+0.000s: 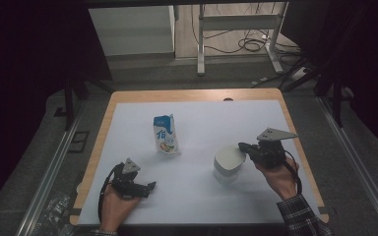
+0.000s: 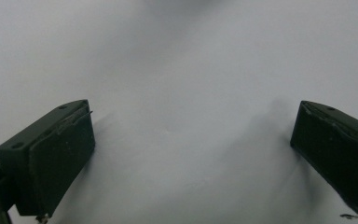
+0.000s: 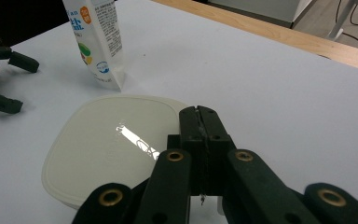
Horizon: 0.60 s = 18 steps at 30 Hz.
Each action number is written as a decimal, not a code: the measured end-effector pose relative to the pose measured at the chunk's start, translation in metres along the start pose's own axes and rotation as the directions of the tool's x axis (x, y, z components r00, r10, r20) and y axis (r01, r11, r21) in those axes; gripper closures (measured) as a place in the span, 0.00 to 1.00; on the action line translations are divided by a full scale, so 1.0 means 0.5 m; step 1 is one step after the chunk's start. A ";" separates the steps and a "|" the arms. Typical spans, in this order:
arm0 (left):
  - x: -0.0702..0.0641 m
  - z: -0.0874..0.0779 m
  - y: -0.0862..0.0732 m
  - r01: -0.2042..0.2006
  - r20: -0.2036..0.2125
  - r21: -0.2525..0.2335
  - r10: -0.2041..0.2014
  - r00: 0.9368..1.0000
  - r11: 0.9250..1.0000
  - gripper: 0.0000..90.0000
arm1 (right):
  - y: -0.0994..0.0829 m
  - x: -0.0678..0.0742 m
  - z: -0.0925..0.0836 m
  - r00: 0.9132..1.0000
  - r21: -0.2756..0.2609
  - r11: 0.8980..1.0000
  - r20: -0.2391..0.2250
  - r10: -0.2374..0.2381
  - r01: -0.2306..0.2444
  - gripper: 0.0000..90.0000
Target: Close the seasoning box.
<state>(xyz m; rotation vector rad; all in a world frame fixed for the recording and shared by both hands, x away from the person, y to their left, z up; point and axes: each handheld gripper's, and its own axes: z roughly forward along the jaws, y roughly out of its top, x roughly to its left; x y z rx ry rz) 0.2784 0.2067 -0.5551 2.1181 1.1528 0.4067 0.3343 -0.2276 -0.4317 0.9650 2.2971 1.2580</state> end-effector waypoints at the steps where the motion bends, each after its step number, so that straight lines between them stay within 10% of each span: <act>1: 0.000 0.000 0.000 0.000 0.001 0.000 0.000 1.000 1.000 0.00 | 0.000 0.000 0.000 1.000 0.001 1.000 0.002 -0.004 0.004 0.99; 18: 0.000 0.000 0.000 -0.002 0.002 0.002 0.002 1.000 1.000 0.00 | -0.001 0.003 0.000 0.999 0.004 1.000 0.026 -0.031 0.031 0.99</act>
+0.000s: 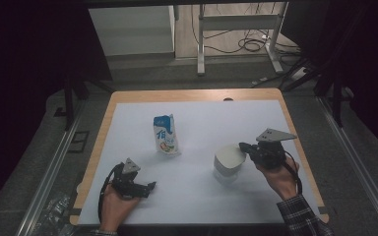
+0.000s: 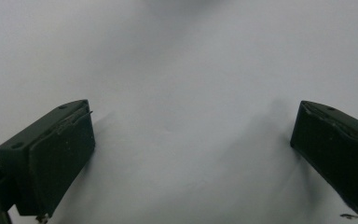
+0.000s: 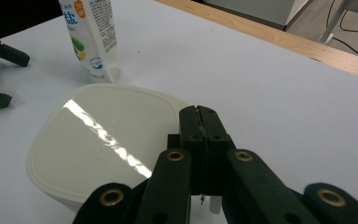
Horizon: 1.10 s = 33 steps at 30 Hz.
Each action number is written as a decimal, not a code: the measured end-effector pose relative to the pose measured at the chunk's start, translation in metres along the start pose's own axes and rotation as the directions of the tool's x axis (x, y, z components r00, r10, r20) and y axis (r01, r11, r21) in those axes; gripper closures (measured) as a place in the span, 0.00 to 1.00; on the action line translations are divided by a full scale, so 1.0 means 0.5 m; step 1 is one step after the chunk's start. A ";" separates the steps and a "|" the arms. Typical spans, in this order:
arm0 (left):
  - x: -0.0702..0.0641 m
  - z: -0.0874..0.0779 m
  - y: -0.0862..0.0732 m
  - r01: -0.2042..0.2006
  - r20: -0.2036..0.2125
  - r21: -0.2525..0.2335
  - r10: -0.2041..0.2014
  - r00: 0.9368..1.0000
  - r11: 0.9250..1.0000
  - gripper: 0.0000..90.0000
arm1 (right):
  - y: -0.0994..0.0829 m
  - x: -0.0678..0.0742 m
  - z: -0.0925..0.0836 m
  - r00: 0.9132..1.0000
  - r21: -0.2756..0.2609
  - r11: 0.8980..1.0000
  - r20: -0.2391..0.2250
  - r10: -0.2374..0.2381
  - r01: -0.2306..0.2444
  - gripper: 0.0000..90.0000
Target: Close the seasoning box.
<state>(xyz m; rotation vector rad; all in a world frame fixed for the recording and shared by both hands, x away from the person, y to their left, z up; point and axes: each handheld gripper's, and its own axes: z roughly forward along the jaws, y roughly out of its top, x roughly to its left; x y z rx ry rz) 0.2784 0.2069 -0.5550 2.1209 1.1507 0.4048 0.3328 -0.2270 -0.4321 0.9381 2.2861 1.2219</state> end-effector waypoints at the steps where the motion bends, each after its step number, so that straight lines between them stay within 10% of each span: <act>1: 0.000 0.000 0.000 0.000 0.000 0.001 0.000 1.000 1.000 0.00 | -0.001 0.000 0.000 1.000 -0.001 1.000 -0.001 0.002 -0.002 0.99; 33: 0.000 0.000 0.000 -0.001 0.000 0.002 0.001 1.000 1.000 0.00 | -0.056 -0.039 0.011 0.995 -0.050 0.994 -0.019 0.094 -0.095 0.99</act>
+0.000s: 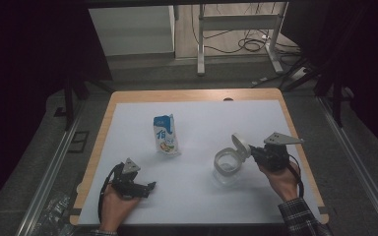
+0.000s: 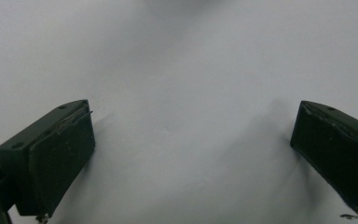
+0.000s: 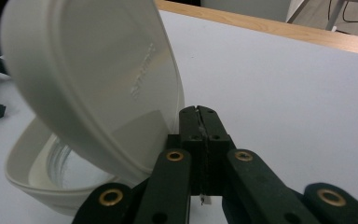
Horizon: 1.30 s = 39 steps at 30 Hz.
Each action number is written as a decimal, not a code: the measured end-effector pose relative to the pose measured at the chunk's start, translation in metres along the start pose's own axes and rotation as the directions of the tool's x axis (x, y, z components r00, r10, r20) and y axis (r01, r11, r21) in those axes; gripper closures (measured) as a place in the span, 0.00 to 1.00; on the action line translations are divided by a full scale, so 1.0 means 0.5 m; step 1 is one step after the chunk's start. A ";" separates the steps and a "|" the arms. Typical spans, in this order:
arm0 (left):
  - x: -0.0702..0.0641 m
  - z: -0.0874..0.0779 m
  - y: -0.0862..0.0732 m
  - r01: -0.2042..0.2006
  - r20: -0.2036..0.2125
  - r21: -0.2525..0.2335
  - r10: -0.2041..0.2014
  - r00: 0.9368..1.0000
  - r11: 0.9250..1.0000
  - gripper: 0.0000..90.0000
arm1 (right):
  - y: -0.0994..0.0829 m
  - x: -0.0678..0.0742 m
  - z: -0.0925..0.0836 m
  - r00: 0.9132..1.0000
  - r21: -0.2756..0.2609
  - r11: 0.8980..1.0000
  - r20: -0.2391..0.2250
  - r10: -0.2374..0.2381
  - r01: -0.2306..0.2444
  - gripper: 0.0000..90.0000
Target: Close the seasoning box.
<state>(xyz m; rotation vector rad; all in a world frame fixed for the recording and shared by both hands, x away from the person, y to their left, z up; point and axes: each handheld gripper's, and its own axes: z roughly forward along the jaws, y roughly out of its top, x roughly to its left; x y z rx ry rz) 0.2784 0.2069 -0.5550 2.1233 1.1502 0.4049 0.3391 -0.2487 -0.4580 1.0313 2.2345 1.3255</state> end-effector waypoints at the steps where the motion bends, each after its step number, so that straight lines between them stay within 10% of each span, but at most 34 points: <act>1: 0.000 0.000 0.000 0.000 0.000 0.000 0.000 1.000 1.000 0.00 | -0.002 -0.001 0.002 1.000 0.011 1.000 0.007 -0.006 0.006 0.99; 23: 0.000 0.000 0.000 -0.001 0.001 0.005 0.001 1.000 1.000 0.00 | -0.032 -0.010 -0.014 0.996 0.015 1.000 0.086 -0.015 0.013 0.79; 39: 0.001 0.000 0.001 0.001 0.002 0.008 -0.001 1.000 1.000 0.00 | -0.064 -0.016 -0.036 0.989 0.073 0.997 0.143 -0.027 0.017 0.46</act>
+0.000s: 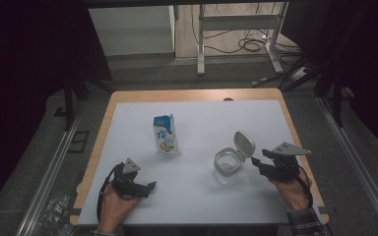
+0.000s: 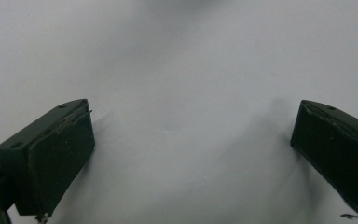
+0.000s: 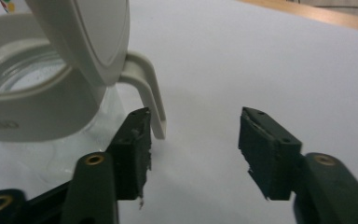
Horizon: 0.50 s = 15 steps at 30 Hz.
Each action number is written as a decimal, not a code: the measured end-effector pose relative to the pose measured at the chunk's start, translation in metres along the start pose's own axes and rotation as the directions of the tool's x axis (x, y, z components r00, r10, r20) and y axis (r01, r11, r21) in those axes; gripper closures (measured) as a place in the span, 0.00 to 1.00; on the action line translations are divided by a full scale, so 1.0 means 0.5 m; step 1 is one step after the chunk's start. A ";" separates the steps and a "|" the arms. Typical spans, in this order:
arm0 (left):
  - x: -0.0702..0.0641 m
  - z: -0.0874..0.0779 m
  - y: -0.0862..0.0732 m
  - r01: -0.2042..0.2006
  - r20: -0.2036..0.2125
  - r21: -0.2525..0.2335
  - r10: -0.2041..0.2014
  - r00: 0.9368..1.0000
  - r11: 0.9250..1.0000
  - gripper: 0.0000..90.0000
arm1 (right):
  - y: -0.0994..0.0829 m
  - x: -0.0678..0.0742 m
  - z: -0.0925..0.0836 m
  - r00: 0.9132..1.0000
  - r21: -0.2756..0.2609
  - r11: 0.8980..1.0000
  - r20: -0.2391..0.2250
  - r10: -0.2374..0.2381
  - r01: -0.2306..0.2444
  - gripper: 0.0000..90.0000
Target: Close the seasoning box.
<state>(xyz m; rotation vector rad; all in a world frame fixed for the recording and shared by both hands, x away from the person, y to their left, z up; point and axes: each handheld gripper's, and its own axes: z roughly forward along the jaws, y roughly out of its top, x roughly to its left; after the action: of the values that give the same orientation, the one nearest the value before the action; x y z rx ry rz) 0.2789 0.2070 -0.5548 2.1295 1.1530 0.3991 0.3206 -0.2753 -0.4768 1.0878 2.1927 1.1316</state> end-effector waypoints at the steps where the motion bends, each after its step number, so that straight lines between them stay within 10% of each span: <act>1: 0.000 0.000 0.000 0.001 0.000 0.000 -0.001 1.000 1.000 0.00 | -0.004 0.000 0.000 1.000 0.016 1.000 0.000 0.003 -0.003 0.43; 15: 0.000 0.001 -0.001 0.007 0.002 -0.008 -0.007 1.000 1.000 0.00 | -0.036 0.003 0.024 0.999 0.103 0.994 -0.007 -0.033 0.033 0.31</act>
<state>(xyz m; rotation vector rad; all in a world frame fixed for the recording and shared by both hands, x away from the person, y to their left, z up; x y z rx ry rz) 0.2788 0.2068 -0.5552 2.1176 1.1557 0.3981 0.3199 -0.2747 -0.4987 1.0880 2.2871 1.0178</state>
